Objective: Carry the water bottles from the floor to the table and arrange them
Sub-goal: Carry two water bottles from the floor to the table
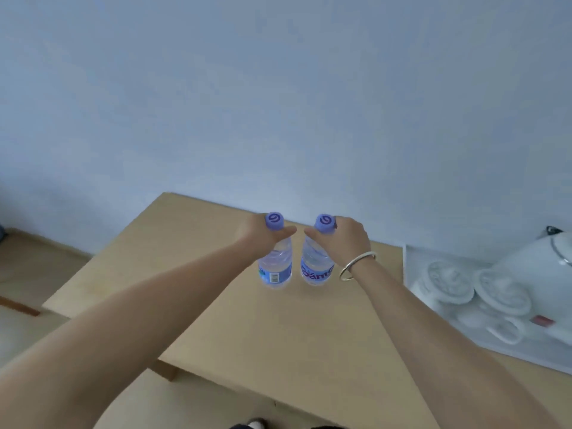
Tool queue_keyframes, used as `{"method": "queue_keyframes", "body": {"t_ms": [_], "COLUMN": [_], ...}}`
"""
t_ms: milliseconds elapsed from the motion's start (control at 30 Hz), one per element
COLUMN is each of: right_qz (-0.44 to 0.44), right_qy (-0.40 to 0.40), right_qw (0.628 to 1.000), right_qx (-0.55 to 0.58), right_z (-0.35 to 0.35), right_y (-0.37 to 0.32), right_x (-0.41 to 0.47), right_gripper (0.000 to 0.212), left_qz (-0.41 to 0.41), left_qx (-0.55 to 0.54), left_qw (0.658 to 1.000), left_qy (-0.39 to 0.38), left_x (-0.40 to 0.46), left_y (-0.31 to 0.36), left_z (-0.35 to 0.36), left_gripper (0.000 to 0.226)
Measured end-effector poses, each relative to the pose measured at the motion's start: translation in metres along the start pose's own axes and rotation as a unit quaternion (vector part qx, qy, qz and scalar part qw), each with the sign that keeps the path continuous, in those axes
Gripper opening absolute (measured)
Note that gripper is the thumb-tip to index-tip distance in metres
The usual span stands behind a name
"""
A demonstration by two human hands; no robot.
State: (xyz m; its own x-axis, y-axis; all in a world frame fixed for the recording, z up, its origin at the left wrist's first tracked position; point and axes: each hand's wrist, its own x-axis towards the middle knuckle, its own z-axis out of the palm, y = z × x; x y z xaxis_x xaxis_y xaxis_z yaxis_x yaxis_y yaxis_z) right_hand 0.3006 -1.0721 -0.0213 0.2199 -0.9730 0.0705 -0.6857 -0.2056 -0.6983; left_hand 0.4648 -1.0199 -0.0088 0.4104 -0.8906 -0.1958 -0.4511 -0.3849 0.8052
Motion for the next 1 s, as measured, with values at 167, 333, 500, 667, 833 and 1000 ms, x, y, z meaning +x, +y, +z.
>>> {"method": "queue_keyframes", "body": {"t_ms": [167,333,500,667,833,1000], "right_qz": [0.075,0.115,0.140,0.169,0.161,0.149], "right_qy": [0.020,0.057,0.074,0.119,0.144,0.152], "right_qw": [0.997,0.991,0.987,0.977,0.974,0.975], "right_qx": [-0.024,-0.022,-0.007,0.049,0.060,0.066], "right_z": [0.007,0.013,0.022,0.030,0.036,0.040], "right_y": [0.005,0.009,0.009,0.009,0.019,0.021], "right_x": [0.018,0.022,0.022,0.016,0.012,0.009], "right_gripper": [0.042,0.042,0.029,0.021,0.022,0.027], "left_qz": [0.036,0.053,0.075,0.087,0.095,0.108], "left_qx": [0.041,0.056,0.055,0.012,0.009,0.028], "left_qw": [0.996,0.990,0.986,0.990,0.995,0.994], "left_qy": [-0.065,-0.119,-0.135,-0.111,-0.040,-0.013], "left_x": [0.047,0.070,0.081,0.082,0.073,0.064], "left_y": [0.011,0.008,0.001,-0.016,-0.025,-0.023], "left_z": [0.009,0.021,0.028,0.035,0.045,0.044], "left_gripper": [0.049,0.048,0.047,0.035,0.025,0.025]}}
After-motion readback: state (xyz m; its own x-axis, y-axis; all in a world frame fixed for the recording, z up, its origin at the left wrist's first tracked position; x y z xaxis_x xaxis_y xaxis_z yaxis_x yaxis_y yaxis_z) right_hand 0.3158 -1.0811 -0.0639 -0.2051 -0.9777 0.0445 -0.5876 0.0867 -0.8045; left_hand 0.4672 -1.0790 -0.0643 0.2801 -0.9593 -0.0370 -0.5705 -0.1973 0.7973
